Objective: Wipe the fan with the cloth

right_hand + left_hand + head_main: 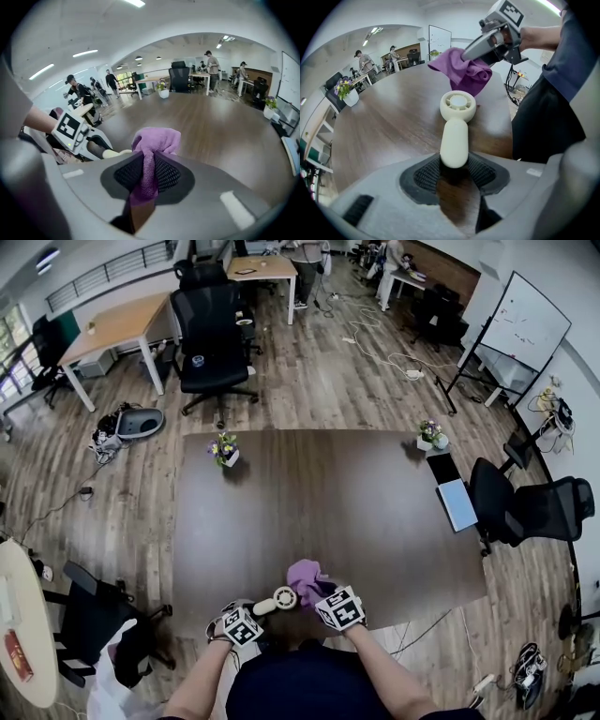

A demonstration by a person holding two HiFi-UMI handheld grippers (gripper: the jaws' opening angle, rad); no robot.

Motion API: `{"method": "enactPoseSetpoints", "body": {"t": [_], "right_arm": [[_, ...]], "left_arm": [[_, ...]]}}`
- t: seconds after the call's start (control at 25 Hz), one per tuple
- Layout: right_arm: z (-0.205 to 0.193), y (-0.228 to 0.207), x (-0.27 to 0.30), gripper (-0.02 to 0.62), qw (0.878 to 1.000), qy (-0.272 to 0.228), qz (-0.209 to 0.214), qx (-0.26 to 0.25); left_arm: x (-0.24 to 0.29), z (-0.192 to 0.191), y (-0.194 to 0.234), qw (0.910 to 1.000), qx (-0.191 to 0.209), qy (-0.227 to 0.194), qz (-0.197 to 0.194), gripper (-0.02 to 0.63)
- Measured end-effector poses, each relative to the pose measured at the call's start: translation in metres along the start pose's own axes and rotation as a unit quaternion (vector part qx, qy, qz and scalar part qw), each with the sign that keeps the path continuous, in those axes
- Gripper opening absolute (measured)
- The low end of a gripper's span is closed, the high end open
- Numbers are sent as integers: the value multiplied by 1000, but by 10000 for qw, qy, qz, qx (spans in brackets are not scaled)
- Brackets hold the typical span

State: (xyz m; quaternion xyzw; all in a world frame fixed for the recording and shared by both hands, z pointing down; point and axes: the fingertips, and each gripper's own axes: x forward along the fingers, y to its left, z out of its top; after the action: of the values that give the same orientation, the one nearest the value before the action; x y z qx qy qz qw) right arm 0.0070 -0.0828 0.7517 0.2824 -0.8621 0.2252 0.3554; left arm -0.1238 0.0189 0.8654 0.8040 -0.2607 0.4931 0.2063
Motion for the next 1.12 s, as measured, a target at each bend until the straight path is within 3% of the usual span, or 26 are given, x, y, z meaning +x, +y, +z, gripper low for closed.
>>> {"method": "enactPoseSetpoints", "body": {"t": [0.2,0.68,1.12], "right_arm": [[32,54,10,77,9957,-121,663,-637],[26,124,53,75,9769,395,1317,-1637],[-18,144,80,75,9684,1088,1627,-1546]], "left_arm": [[-2,0,-2,10000,-23,7,-45,187],[-2,-2,-1,10000,-7,66,-58,187],[0,-1,-1,9999,43,119,-58,187]]}}
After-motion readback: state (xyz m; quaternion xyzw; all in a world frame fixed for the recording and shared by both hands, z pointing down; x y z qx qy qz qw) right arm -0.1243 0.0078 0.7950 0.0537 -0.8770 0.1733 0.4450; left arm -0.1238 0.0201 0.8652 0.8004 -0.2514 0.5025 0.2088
